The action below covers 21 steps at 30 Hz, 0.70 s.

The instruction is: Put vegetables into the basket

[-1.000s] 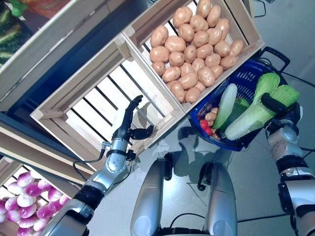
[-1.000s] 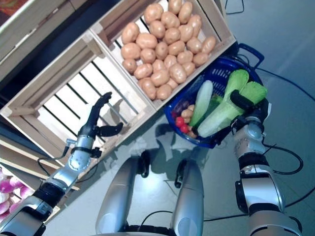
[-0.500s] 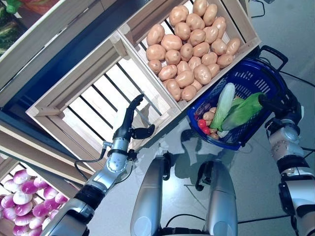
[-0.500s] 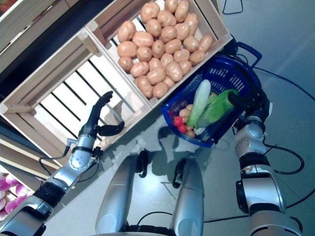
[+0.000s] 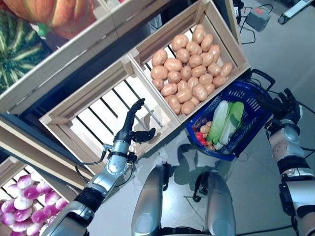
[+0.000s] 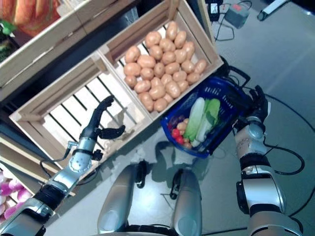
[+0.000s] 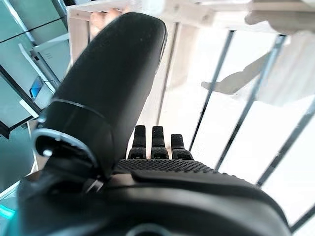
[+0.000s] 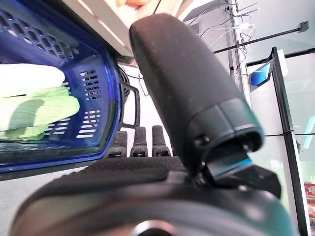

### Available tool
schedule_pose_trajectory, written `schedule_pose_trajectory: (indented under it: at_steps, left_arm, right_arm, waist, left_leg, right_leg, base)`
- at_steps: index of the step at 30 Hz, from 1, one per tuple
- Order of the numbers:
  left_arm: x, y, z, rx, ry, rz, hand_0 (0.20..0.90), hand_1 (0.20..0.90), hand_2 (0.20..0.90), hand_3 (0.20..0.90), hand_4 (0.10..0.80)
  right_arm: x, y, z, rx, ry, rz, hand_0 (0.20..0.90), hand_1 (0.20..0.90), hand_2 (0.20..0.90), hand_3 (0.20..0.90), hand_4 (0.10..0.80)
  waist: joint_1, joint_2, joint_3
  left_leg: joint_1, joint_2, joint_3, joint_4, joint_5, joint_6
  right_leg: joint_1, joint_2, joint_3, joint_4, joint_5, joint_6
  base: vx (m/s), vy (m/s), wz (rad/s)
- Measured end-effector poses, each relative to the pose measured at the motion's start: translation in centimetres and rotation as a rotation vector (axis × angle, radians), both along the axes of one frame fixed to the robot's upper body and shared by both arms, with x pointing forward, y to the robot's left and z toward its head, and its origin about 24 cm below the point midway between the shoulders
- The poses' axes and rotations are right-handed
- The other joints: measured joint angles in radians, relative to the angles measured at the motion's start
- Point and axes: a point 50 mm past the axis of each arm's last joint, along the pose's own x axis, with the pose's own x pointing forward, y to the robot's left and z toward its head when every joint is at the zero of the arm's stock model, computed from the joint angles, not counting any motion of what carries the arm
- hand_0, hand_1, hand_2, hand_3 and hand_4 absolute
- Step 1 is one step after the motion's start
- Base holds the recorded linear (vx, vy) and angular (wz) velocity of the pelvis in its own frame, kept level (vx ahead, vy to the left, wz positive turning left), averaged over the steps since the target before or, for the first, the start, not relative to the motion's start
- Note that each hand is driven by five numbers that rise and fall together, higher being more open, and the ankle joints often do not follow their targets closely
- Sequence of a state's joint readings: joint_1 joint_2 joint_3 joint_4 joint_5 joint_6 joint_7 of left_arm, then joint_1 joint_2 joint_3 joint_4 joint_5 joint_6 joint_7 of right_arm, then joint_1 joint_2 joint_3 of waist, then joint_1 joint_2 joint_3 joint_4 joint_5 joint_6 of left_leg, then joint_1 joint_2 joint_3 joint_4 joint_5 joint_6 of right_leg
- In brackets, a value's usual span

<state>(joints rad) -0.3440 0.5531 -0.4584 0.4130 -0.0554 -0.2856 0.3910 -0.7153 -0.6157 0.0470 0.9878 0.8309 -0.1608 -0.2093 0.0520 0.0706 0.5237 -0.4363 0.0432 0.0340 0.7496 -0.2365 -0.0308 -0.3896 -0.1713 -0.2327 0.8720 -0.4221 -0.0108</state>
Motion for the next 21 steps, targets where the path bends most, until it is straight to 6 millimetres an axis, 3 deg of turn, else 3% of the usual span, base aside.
schedule_pose_trajectory:
  at_steps: [4,8,10,15,19,21]
  left_arm:
    - [-0.4,0.3,-1.3,0.002,0.059,0.021,0.900,0.900,0.900,0.900,0.800]
    - [-1.8,0.7,-5.6,-0.083,0.262,0.085,0.900,0.900,0.900,0.900,0.800]
    - [-3.0,0.5,-7.7,-0.167,0.366,0.105,0.900,0.900,0.900,0.900,0.800]
    - [-7.8,0.5,-12.7,-0.207,0.582,0.135,0.900,0.900,0.900,0.900,0.800]
    - [-10.8,0.4,-15.4,-0.198,0.702,0.157,0.900,0.900,0.900,0.900,0.800]
    - [-11.4,0.6,-15.9,-0.189,0.726,0.160,0.900,0.900,0.900,0.900,0.800]
  right_arm:
    - [-0.5,1.3,-2.4,0.035,0.039,0.048,0.900,0.900,0.900,0.900,0.800]
    - [-2.6,5.8,-8.9,0.160,0.161,0.142,0.900,0.900,0.900,0.900,0.800]
    - [-4.0,7.6,-11.4,0.205,0.219,0.190,0.900,0.900,0.900,0.900,0.800]
    - [-9.1,13.4,-17.6,0.337,0.369,0.337,0.900,0.900,0.900,0.900,0.800]
    - [-13.5,16.6,-21.0,0.404,0.508,0.427,0.900,0.900,0.900,0.900,0.800]
    - [-14.6,17.2,-21.7,0.392,0.557,0.466,0.900,0.900,0.900,0.900,0.800]
  waist:
    - [-0.002,-0.019,-0.019]
    - [-0.009,-0.058,-0.155]
    - [-0.012,-0.071,-0.199]
    - [-0.017,-0.103,-0.320]
    - [-0.019,-0.099,-0.360]
    - [-0.018,-0.099,-0.366]
  left_leg:
    - [0.180,0.008,0.015,-0.231,0.068,-0.004]
    - [0.339,0.010,0.031,-0.492,0.149,-0.004]
    - [0.408,0.009,0.032,-0.557,0.158,0.001]
    - [0.522,0.000,0.054,-0.696,0.168,0.015]
    - [0.574,-0.012,0.056,-0.767,0.176,0.028]
    - [0.587,-0.016,0.057,-0.789,0.183,0.035]
  right_leg:
    - [0.160,0.033,-0.002,-0.216,0.073,0.017]
    - [0.303,0.078,-0.001,-0.472,0.160,0.034]
    - [0.381,0.089,0.001,-0.565,0.184,0.043]
    - [0.496,0.099,0.009,-0.727,0.223,0.059]
    - [0.532,0.095,0.014,-0.765,0.229,0.062]
    - [0.541,0.094,0.032,-0.780,0.236,0.074]
  base:
    - [0.210,0.021,-0.13]
    - [0.197,0.049,-0.13]
    - [0.107,0.050,-0.08]
    - [0.090,0.053,-0.03]
    - [0.054,0.038,0.02]
    - [0.029,0.020,0.00]
